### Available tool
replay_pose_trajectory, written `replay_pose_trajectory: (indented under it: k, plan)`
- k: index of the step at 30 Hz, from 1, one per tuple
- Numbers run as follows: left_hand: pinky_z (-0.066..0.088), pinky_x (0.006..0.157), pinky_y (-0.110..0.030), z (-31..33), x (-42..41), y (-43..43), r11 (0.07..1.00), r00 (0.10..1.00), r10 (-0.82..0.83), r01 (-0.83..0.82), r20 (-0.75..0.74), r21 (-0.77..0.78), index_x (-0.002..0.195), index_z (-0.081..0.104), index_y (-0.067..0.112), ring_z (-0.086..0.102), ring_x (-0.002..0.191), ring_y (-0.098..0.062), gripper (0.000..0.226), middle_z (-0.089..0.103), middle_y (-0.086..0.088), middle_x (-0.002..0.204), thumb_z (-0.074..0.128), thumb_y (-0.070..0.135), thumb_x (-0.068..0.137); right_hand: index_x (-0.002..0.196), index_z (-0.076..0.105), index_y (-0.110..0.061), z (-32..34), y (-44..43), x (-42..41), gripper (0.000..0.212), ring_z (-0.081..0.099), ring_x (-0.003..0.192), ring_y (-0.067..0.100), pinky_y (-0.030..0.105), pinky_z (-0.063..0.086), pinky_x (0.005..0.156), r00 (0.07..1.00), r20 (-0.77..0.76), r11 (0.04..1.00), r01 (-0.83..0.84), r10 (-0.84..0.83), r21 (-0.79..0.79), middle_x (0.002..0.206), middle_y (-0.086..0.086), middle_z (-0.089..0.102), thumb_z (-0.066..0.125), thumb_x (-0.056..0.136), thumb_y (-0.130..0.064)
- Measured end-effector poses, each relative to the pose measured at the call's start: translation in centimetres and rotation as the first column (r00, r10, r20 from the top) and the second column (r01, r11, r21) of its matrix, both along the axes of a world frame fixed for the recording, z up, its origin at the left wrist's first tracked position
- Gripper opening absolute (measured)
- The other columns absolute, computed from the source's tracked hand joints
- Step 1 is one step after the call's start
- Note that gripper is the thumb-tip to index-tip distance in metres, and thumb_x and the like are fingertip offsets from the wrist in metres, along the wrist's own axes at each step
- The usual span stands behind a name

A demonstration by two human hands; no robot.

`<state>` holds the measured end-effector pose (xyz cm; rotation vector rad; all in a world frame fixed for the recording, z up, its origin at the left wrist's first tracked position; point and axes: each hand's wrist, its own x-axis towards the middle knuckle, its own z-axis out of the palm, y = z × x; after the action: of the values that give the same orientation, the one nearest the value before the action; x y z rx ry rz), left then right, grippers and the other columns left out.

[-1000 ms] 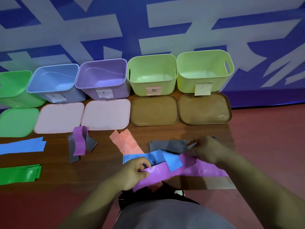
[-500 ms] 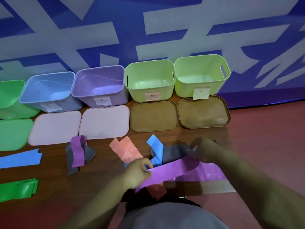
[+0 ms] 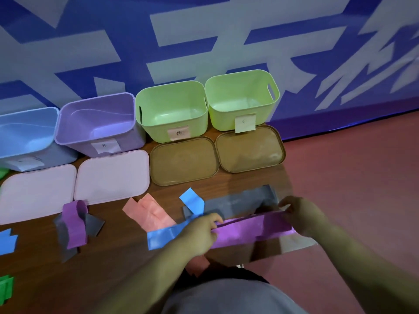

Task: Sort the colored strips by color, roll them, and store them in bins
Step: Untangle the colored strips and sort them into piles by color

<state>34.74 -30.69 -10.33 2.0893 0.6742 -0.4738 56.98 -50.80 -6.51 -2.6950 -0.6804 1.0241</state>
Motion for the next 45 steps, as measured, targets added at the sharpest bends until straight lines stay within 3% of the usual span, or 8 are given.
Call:
replay_pose_trajectory:
  k: [5, 12, 16, 21, 27, 34, 40, 45]
  plan:
    - [0.047, 0.095, -0.025, 0.6, 0.2, -1.0, 0.994, 0.999, 0.003, -0.008, 0.046, 0.108, 0.124, 0.058, 0.028, 0.058, 0.111, -0.011, 0.036, 0.062, 0.008, 0.12, 0.061, 0.02, 0.089, 0.114, 0.064, -0.023, -0.4, -1.4, 0.1, 0.035, 0.066, 0.096, 0.032, 0.034, 0.052, 0.076, 0.997, 0.072, 1.0, -0.007, 0.007, -0.005, 0.106, 0.007, 0.072, 0.06, 0.082, -0.012]
    - [0.041, 0.082, -0.007, 1.6, -4.0, 0.1, 0.949, 0.949, 0.258, -0.284, 0.183, 0.137, 0.112, 0.064, 0.026, 0.058, 0.097, -0.001, 0.032, 0.057, 0.015, 0.109, 0.07, 0.013, 0.083, 0.111, 0.067, -0.018, 0.3, 2.3, -3.0, 0.032, 0.065, 0.094, 0.03, 0.033, 0.049, 0.077, 0.981, 0.152, 0.977, -0.144, 0.12, 0.158, 0.109, 0.007, 0.063, 0.067, 0.079, -0.016]
    - [0.044, 0.083, -0.022, 1.5, -7.4, 1.8, 0.869, 0.889, 0.422, -0.452, 0.179, 0.199, 0.11, 0.064, 0.023, 0.06, 0.098, -0.011, 0.033, 0.061, 0.006, 0.111, 0.074, 0.012, 0.08, 0.102, 0.066, -0.018, -0.3, 7.2, -6.1, 0.024, 0.065, 0.094, 0.03, 0.032, 0.049, 0.077, 0.98, 0.069, 0.952, -0.198, 0.187, 0.233, 0.105, 0.008, 0.064, 0.065, 0.078, -0.022]
    - [0.046, 0.093, -0.032, 0.4, -10.9, 4.5, 0.795, 0.877, 0.472, -0.468, 0.09, 0.386, 0.125, 0.062, 0.021, 0.055, 0.113, -0.025, 0.05, 0.057, -0.004, 0.121, 0.079, 0.025, 0.077, 0.116, 0.058, -0.016, -0.8, 13.0, -10.2, 0.039, 0.059, 0.107, 0.028, 0.032, 0.045, 0.086, 0.958, -0.03, 0.921, -0.264, 0.284, 0.286, 0.116, 0.009, 0.058, 0.071, 0.082, -0.028]
    - [0.039, 0.104, -0.031, -0.9, -12.6, 6.3, 0.87, 0.926, 0.374, -0.33, -0.055, 0.365, 0.135, 0.054, 0.027, 0.045, 0.125, -0.024, 0.055, 0.047, 0.0, 0.134, 0.067, 0.03, 0.082, 0.132, 0.046, -0.015, -3.0, 16.2, -13.1, 0.054, 0.056, 0.115, 0.031, 0.037, 0.047, 0.092, 0.971, -0.055, 0.959, -0.219, 0.232, 0.182, 0.13, 0.011, 0.052, 0.068, 0.083, -0.024]
    - [0.044, 0.084, -0.033, -1.4, -13.7, 8.1, 0.928, 0.96, 0.281, -0.267, -0.017, 0.259, 0.107, 0.059, 0.024, 0.058, 0.102, -0.025, 0.026, 0.058, 0.003, 0.106, 0.059, 0.015, 0.083, 0.124, 0.054, -0.012, -3.6, 17.0, -15.1, 0.042, 0.061, 0.107, 0.035, 0.036, 0.046, 0.082, 0.994, 0.061, 0.986, -0.102, 0.095, 0.13, 0.124, 0.013, 0.06, 0.052, 0.083, -0.001]
    - [0.047, 0.073, -0.024, 0.3, -15.3, 10.6, 0.901, 0.892, 0.427, -0.434, 0.15, 0.016, 0.089, 0.065, 0.032, 0.059, 0.078, -0.011, 0.028, 0.058, 0.014, 0.084, 0.066, 0.005, 0.081, 0.11, 0.067, -0.016, -1.1, 18.0, -17.0, 0.039, 0.066, 0.089, 0.031, 0.032, 0.049, 0.074, 0.996, 0.077, 0.945, 0.007, -0.035, 0.326, 0.104, 0.008, 0.07, 0.067, 0.074, -0.004]
    - [0.046, 0.07, -0.017, 2.6, -18.0, 14.4, 0.89, 0.865, 0.435, -0.455, 0.25, 0.026, 0.087, 0.066, 0.034, 0.058, 0.077, -0.004, 0.027, 0.058, 0.016, 0.091, 0.068, 0.007, 0.083, 0.099, 0.071, -0.02, 1.7, 19.2, -19.4, 0.033, 0.061, 0.072, 0.015, 0.016, 0.041, 0.063, 0.996, 0.072, 0.866, 0.012, -0.056, 0.501, 0.087, -0.005, 0.067, 0.074, 0.072, -0.002]
